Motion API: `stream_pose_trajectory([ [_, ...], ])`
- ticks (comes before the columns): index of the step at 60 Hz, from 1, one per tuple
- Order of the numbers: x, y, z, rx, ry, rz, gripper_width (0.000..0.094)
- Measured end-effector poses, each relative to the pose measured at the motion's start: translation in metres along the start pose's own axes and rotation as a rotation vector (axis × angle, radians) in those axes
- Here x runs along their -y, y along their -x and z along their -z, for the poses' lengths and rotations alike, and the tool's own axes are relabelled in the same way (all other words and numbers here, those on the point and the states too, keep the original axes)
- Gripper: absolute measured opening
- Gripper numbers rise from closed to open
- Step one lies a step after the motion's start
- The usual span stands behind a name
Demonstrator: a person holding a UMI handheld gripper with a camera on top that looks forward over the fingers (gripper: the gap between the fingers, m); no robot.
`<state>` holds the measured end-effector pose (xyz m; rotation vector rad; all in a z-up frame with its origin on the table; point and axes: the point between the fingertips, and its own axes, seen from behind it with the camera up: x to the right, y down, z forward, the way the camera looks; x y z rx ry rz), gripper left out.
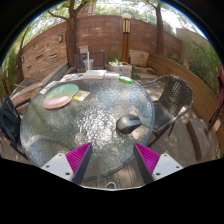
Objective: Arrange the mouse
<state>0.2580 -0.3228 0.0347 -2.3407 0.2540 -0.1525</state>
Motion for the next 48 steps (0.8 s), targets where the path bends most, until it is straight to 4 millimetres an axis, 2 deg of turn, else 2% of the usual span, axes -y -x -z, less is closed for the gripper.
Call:
stream_pose_trajectory([
  [5, 0.009, -0.023, -0.041, -0.008, -0.004, -0.018, 0.0846],
  [10, 0.013, -0.031, -0.077, 0.003, 0.012, -0.042, 0.0848],
  [14, 0.019, -0.036, -0.095, 0.018, 0.028, -0.078, 0.0845],
  [20, 0.046, -0.04, -0.109, 0.033, -0.005, -0.091, 0.0848],
  [27, 0.066, -0.031, -0.133, 0.058, -0.009, -0.09, 0.0821],
  [32, 0.072, -0.027, -0.142, 0.036, 0.002, -0.059, 0.0712],
  [36, 0.073, -0.032, -0.149, -0.001, 0.008, -0.018, 0.06],
  [39, 0.074, -0.028, -0.15, 0.009, 0.003, -0.004, 0.0501],
  [48, 0.074, -0.025, -0.149, 0.013, 0.006, 0.021, 0.0408],
])
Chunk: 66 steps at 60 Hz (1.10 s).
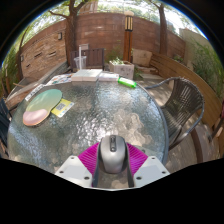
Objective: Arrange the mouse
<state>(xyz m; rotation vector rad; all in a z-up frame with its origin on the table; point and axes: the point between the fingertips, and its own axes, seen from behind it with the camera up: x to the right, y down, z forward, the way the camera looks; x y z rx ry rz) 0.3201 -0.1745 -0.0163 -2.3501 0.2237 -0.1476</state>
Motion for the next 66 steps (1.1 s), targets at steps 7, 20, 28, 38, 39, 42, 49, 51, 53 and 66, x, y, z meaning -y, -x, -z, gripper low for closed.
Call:
stream_pose_trajectory([
  [7, 0.002, -0.009, 0.001, -0.047, 0.01, -0.011, 0.038],
  [20, 0.104, -0.018, 0.029, -0.161, -0.123, -0.042, 0.038],
  [28, 0.225, 0.034, 0.044, -0.131, -0.313, -0.066, 0.038],
  [38, 0.299, 0.175, 0.02, 0.03, -0.4, -0.003, 0.0379],
  [39, 0.296, 0.19, 0.012, 0.048, -0.39, 0.002, 0.0379],
  [42, 0.283, 0.232, -0.013, 0.098, -0.342, 0.008, 0.0379],
  [49, 0.21, 0.301, -0.083, 0.174, -0.158, 0.002, 0.0383],
  [51, 0.189, 0.313, -0.099, 0.179, -0.108, 0.003, 0.0385],
  [53, 0.174, 0.319, -0.107, 0.183, -0.07, 0.005, 0.0388],
  [66, 0.162, 0.328, -0.098, 0.151, -0.033, 0.027, 0.0877],
])
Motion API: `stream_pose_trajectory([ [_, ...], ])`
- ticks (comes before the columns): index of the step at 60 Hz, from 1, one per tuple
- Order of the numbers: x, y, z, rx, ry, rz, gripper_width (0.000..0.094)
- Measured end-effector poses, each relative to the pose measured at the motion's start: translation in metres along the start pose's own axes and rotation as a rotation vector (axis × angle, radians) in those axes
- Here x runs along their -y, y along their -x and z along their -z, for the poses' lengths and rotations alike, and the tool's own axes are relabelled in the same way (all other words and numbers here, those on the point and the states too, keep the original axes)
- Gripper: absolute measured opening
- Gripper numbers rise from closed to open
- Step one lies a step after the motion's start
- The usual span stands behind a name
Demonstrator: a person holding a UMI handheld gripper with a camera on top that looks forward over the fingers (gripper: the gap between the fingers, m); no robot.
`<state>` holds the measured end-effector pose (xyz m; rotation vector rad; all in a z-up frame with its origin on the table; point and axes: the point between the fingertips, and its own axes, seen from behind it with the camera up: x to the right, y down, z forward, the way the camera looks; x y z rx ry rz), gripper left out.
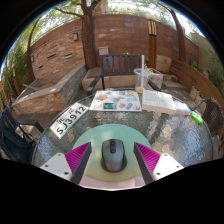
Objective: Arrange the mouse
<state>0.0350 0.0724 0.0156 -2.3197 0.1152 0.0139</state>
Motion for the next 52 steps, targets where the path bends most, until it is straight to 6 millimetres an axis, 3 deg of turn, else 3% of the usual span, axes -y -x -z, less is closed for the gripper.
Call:
stream_pose_trajectory([
  [3, 0.008, 0.004, 0.019, -0.002, -0.006, 0.029, 0.0823],
  [7, 0.02, 0.006, 0.05, -0.019, -0.025, 0.046, 0.0872],
  [10, 0.028, 0.009, 0.078, -0.026, -0.03, 0.051, 0.0851],
  [20, 0.037, 0.021, 0.17, -0.057, -0.044, 0.064, 0.086],
  [27, 0.037, 0.024, 0.218, -0.09, -0.072, 0.07, 0.0855],
  [42, 0.014, 0.03, 0.274, -0.104, -0.074, 0.056, 0.0856],
  [52, -0.004, 0.029, 0.283, -0.108, -0.048, 0.077, 0.0857],
])
